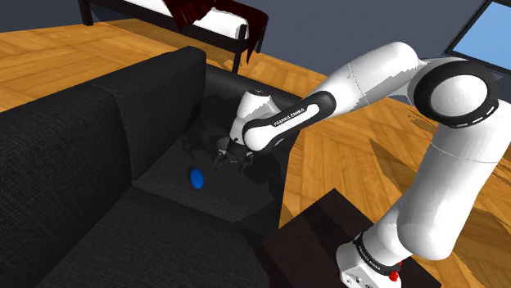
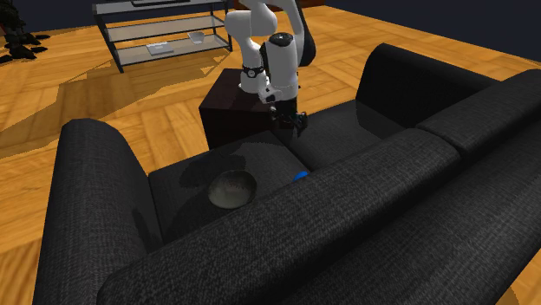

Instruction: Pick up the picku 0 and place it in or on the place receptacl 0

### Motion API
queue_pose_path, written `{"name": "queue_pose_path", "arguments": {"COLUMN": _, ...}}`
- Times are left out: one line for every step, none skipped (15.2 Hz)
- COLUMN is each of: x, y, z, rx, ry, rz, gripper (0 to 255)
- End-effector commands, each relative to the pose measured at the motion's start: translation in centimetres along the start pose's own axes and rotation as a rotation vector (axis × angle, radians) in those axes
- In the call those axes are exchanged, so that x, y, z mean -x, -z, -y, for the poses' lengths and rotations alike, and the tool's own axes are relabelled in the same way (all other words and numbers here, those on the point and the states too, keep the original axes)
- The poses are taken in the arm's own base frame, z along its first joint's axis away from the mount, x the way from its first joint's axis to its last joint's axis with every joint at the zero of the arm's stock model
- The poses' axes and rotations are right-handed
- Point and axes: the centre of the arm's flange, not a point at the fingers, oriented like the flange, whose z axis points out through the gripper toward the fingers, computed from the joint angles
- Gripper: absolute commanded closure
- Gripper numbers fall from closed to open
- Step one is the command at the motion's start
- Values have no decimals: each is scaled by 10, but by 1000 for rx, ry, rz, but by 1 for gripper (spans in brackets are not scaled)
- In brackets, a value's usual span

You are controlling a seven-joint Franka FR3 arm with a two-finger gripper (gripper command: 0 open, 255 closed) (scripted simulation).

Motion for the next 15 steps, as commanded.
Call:
{"name": "queue_pose_path", "arguments": {"x": -11, "y": -20, "z": 14, "rx": -2, "ry": -15, "rz": -5, "gripper": 0}}
{"name": "queue_pose_path", "arguments": {"x": -16, "y": -30, "z": 21, "rx": -3, "ry": -22, "rz": -8, "gripper": 0}}
{"name": "queue_pose_path", "arguments": {"x": -21, "y": -40, "z": 28, "rx": -4, "ry": -30, "rz": -10, "gripper": 0}}
{"name": "queue_pose_path", "arguments": {"x": -26, "y": -50, "z": 35, "rx": -5, "ry": -37, "rz": -13, "gripper": 0}}
{"name": "queue_pose_path", "arguments": {"x": -31, "y": -59, "z": 42, "rx": -5, "ry": -44, "rz": -15, "gripper": 0}}
{"name": "queue_pose_path", "arguments": {"x": -37, "y": -69, "z": 49, "rx": -6, "ry": -51, "rz": -18, "gripper": 0}}
{"name": "queue_pose_path", "arguments": {"x": -42, "y": -79, "z": 56, "rx": -7, "ry": -58, "rz": -20, "gripper": 0}}
{"name": "queue_pose_path", "arguments": {"x": -47, "y": -88, "z": 63, "rx": -8, "ry": -65, "rz": -22, "gripper": 0}}
{"name": "queue_pose_path", "arguments": {"x": -53, "y": -98, "z": 70, "rx": -9, "ry": -72, "rz": -25, "gripper": 0}}
{"name": "queue_pose_path", "arguments": {"x": -55, "y": -102, "z": 73, "rx": -9, "ry": -75, "rz": -26, "gripper": 0}}
{"name": "queue_pose_path", "arguments": {"x": -55, "y": -107, "z": 73, "rx": -9, "ry": -75, "rz": -26, "gripper": 0}}
{"name": "queue_pose_path", "arguments": {"x": -55, "y": -112, "z": 73, "rx": -9, "ry": -75, "rz": -26, "gripper": 0}}
{"name": "queue_pose_path", "arguments": {"x": -56, "y": -118, "z": 73, "rx": -9, "ry": -75, "rz": -26, "gripper": 0}}
{"name": "queue_pose_path", "arguments": {"x": -56, "y": -123, "z": 73, "rx": -9, "ry": -75, "rz": -26, "gripper": 0}}
{"name": "queue_pose_path", "arguments": {"x": -56, "y": -128, "z": 73, "rx": -9, "ry": -75, "rz": -26, "gripper": 0}}
